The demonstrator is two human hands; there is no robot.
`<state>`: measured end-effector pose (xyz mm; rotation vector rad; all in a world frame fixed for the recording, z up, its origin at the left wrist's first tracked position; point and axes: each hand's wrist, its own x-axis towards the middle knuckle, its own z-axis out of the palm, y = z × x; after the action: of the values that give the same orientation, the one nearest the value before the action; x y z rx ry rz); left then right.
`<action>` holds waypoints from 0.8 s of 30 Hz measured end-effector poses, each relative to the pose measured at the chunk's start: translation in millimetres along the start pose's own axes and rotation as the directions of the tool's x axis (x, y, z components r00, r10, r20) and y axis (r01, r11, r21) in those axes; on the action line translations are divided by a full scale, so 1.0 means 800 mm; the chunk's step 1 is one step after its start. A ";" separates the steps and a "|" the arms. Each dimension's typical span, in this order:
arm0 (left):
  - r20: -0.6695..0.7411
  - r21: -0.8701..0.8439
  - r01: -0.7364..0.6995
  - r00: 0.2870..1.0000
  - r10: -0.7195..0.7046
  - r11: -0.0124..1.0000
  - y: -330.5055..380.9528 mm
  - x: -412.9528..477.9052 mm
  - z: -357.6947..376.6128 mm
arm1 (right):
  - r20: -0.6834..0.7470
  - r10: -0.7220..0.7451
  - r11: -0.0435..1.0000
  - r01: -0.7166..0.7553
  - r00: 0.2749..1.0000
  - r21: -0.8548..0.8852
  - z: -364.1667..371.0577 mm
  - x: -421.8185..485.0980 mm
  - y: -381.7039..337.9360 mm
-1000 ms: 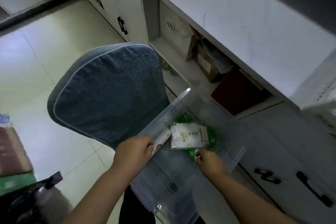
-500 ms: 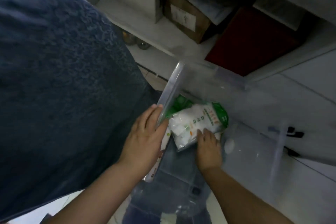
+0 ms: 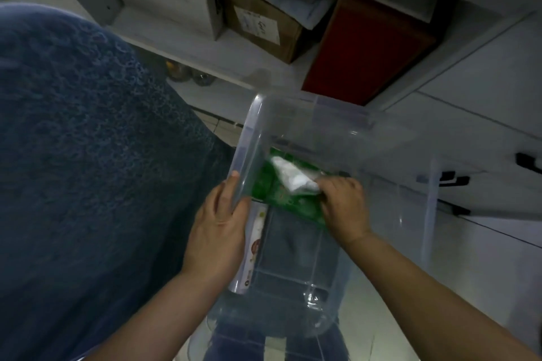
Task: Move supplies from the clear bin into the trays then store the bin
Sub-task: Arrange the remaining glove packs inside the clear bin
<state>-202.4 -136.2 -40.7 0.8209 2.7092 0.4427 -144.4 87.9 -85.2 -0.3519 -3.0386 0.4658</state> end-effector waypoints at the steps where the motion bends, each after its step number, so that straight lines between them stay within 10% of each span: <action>1: 0.003 0.016 0.001 1.000 -0.001 1.000 0.001 0.000 -0.002 | -0.004 0.030 0.997 -0.029 1.000 0.066 -0.014 -0.002 -0.007; 11: 0.028 0.054 -0.031 0.999 0.029 0.998 -0.002 0.000 -0.008 | 0.547 0.372 0.718 -0.606 0.750 0.343 0.015 -0.095 -0.044; 18: -0.007 0.044 -0.049 0.999 0.049 0.998 -0.006 0.000 0.002 | 0.803 0.174 0.962 -0.271 0.569 -0.017 0.056 -0.079 -0.035; 24: -0.047 0.030 -0.044 0.998 0.045 0.999 -0.009 0.001 0.010 | 0.557 0.213 0.971 -0.112 0.803 -0.210 0.067 -0.069 -0.042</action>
<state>-203.6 -139.9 -50.5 0.8910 2.7517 0.4388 -102.6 28.8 -127.0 -0.5811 -3.6785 0.3794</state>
